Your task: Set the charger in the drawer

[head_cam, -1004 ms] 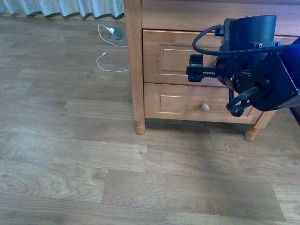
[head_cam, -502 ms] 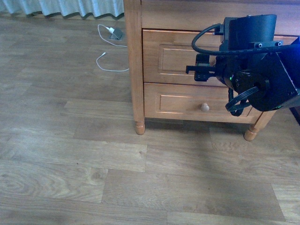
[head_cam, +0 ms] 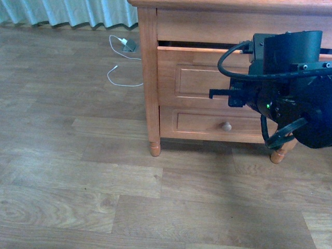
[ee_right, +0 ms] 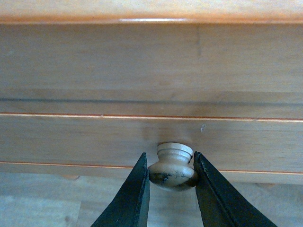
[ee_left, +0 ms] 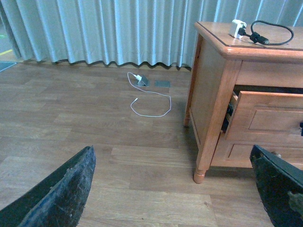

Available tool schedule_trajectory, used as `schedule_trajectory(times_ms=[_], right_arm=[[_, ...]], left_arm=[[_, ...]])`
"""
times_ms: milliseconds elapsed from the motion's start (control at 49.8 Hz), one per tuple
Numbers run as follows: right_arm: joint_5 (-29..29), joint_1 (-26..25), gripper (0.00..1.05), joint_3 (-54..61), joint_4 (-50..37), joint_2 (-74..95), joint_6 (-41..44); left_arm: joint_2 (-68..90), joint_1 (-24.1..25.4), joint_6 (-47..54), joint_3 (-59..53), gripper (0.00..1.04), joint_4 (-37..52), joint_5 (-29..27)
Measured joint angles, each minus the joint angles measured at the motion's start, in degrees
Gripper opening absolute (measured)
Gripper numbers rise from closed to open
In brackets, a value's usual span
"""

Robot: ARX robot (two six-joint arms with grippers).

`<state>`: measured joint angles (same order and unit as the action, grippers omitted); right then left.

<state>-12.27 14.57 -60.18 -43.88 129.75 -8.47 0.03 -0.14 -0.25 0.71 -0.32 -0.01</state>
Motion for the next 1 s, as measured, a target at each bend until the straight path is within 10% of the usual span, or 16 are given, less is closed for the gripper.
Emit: schedule_trajectory(times_ms=[542, 1004], right_arm=[[4.20, 5.66, 0.23, 29.00, 8.59, -24.48, -3.76], [5.60, 1.79, 0.99, 39.98, 25.64, -59.76, -6.91]], left_arm=[[0.00, 0.00, -0.02, 0.00, 0.99, 0.00, 0.00], [0.00, 0.00, -0.02, 0.00, 0.99, 0.00, 0.00]])
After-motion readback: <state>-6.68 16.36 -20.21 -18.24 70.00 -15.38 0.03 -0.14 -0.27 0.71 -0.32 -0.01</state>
